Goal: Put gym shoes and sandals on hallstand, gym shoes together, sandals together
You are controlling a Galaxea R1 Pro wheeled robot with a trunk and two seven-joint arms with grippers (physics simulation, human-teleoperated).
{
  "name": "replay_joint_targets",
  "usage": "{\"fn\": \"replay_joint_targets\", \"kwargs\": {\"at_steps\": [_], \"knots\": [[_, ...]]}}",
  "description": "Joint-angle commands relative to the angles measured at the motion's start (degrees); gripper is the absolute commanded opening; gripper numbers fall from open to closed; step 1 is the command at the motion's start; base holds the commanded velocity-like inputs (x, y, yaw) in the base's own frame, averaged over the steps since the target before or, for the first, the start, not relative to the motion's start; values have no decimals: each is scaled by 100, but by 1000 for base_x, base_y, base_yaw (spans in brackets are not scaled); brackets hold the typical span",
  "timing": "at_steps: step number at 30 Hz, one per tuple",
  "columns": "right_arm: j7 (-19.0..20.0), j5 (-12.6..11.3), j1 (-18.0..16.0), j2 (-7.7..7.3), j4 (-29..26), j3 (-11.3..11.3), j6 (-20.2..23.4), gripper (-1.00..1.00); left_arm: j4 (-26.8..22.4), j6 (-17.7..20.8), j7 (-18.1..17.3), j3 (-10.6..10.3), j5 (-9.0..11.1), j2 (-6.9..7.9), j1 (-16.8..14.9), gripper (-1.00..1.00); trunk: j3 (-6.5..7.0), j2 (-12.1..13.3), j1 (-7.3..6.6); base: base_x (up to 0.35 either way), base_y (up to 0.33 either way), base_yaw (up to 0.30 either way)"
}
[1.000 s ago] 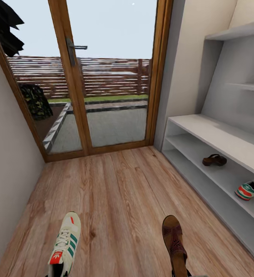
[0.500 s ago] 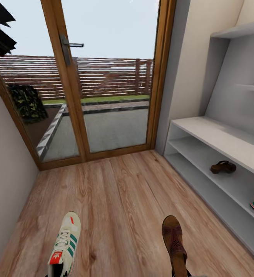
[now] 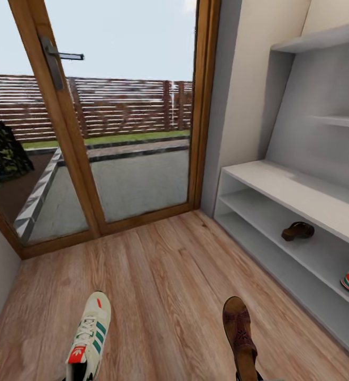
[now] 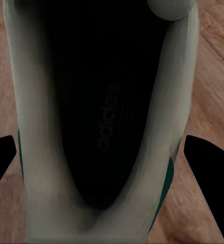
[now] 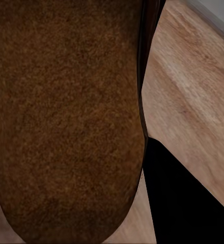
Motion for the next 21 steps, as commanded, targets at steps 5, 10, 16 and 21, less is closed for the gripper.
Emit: {"fn": "replay_joint_targets", "kwargs": {"at_steps": [5,10,16,21], "knots": [[-1,45,-3,7,0,-31,-13,-100,4,-12,-24,1,32,-3,-5,-100,-5,-2,2,283,234,-265],[-1,45,-4,7,0,-31,-16,-100,0,-12,-24,0,32,-3,-5,-100,-5,-2,2,284,224,-265],[-1,45,-4,7,0,-31,-14,-100,2,-12,-24,2,32,-3,-5,-100,-5,-2,2,285,219,-265],[-1,45,-5,7,0,-31,-13,-100,4,-12,-28,2,32,-2,0,-100,-5,-2,2,268,213,-266]]}}
